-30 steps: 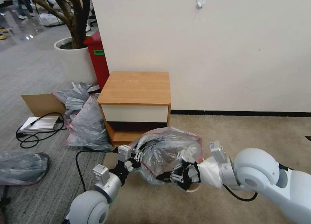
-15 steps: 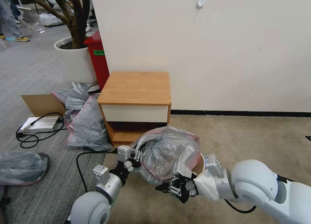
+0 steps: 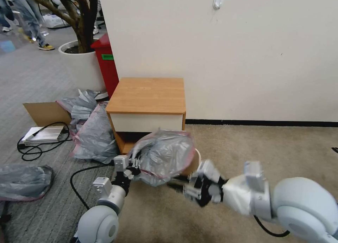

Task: Pick up the garbage bag from the table and place it over the trash can.

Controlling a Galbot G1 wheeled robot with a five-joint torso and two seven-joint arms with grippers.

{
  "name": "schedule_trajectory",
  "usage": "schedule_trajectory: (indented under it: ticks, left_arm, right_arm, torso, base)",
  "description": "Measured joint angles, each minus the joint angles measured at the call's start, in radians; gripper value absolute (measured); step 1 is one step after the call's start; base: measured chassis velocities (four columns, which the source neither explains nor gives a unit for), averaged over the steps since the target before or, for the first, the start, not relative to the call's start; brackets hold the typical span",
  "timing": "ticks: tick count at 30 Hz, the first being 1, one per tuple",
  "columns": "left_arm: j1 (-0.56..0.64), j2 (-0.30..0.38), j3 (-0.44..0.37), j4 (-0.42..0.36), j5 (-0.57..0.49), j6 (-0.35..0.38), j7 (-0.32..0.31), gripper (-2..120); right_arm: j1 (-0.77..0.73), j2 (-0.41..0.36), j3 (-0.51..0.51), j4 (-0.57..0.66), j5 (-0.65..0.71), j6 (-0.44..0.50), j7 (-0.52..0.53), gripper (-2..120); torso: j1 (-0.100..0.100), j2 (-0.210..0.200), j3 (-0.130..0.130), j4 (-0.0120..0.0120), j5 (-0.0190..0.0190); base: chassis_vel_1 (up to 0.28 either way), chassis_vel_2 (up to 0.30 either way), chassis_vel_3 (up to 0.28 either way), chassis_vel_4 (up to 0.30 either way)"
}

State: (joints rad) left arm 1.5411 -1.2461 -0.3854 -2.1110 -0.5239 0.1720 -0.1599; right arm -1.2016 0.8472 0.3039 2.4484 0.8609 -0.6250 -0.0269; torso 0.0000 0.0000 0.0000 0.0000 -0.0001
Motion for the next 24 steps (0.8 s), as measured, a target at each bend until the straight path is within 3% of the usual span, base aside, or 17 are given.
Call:
schedule_trajectory:
  ticks: [5, 8, 12, 13, 15, 23, 24]
  left_arm:
    - [0.008, 0.004, 0.011, 0.0, -0.008, -0.025, 0.0, 8]
    - [0.009, 0.0, 0.021, 0.003, -0.012, -0.044, 0.002, 8]
    - [0.008, -0.002, 0.023, 0.003, -0.013, -0.045, 0.002, 8]
    - [0.001, -0.005, 0.034, 0.005, -0.014, -0.049, 0.003, 8]
    - [-0.001, -0.004, 0.04, 0.005, -0.014, -0.051, 0.005, 8]
    - [-0.001, -0.004, 0.042, 0.001, -0.015, -0.053, 0.011, 8]
    - [-0.001, -0.003, 0.042, -0.001, -0.015, -0.053, 0.016, 8]
  right_arm:
    - [0.016, 0.113, -0.054, -0.067, -0.054, 0.046, 0.151, 55]
    - [0.037, 0.209, -0.127, -0.138, -0.112, 0.085, 0.302, 68]
    - [0.041, 0.223, -0.135, -0.147, -0.114, 0.088, 0.326, 72]
    - [0.048, 0.289, -0.169, -0.179, -0.1, 0.105, 0.463, 86]
    - [0.044, 0.302, -0.187, -0.182, -0.058, 0.103, 0.523, 96]
    - [0.045, 0.304, -0.196, -0.196, 0.012, 0.088, 0.581, 86]
    - [0.05, 0.304, -0.196, -0.202, 0.022, 0.091, 0.591, 75]
  torso:
    - [0.0, 0.0, 0.0, 0.0, -0.0001]
    - [0.0, 0.0, 0.0, 0.0001, 0.0]
    - [0.0, 0.0, 0.0, 0.0002, -0.0001]
    - [0.0, 0.0, 0.0, 0.0001, -0.0001]
    - [0.0, 0.0, 0.0, 0.0, -0.0001]
    - [0.0, 0.0, 0.0, 0.0, 0.0]
    - [0.0, 0.0, 0.0, 0.0001, 0.0]
  base:
    - [0.0, 0.0, 0.0, 0.0]
    - [0.0, 0.0, 0.0, 0.0]
    - [0.0, 0.0, 0.0, 0.0]
    - [0.0, 0.0, 0.0, 0.0]
    - [0.0, 0.0, 0.0, 0.0]
    - [0.0, 0.0, 0.0, 0.0]
    - [0.0, 0.0, 0.0, 0.0]
